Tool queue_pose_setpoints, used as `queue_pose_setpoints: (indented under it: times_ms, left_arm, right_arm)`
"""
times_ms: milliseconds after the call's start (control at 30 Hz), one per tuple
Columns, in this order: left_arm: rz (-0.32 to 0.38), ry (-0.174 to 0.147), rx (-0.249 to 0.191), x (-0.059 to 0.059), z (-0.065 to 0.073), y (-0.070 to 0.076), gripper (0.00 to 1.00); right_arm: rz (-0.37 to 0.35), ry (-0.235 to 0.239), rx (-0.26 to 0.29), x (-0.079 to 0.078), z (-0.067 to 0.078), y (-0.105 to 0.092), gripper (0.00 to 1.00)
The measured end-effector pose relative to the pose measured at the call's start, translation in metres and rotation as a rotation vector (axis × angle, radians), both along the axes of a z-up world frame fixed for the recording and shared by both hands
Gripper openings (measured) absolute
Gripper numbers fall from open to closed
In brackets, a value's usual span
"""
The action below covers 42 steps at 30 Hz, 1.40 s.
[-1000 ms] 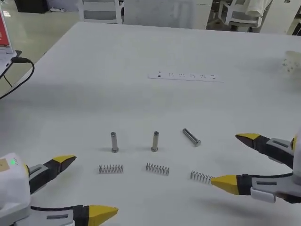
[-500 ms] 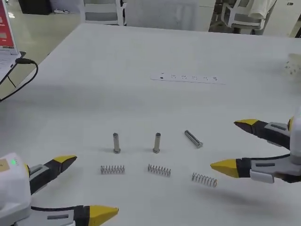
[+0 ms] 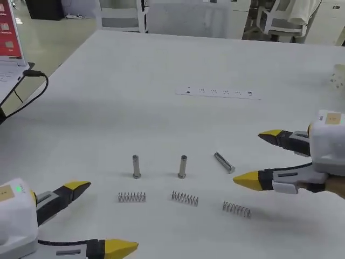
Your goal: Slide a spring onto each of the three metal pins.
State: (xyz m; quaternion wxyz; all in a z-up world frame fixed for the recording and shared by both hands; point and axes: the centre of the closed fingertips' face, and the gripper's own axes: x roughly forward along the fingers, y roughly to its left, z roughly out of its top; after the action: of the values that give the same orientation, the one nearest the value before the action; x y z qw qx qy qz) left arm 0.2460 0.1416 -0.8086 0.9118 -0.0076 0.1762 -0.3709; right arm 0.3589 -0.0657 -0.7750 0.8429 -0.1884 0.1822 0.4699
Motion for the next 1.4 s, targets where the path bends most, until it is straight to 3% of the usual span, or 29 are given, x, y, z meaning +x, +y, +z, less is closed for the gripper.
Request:
queue_pose_setpoints:
  times_ms: [367, 733, 1100, 1400]
  left_arm:
    - [0.000, 0.004, 0.000, -0.002, -0.001, 0.000, 0.95]
    - [0.009, 0.001, 0.001, -0.003, 0.000, 0.002, 0.95]
    - [0.018, 0.003, 0.000, -0.005, -0.002, 0.003, 0.95]
    - [0.024, 0.009, -0.002, -0.005, -0.004, 0.003, 0.94]
  right_arm:
    - [-0.001, 0.020, -0.002, 0.018, -0.006, 0.019, 0.75]
    - [-0.034, 0.045, -0.013, 0.033, -0.013, 0.024, 0.72]
    - [-0.087, 0.062, -0.068, 0.047, -0.026, 0.027, 0.66]
    - [-0.119, 0.118, -0.126, 0.050, -0.044, 0.030, 0.53]
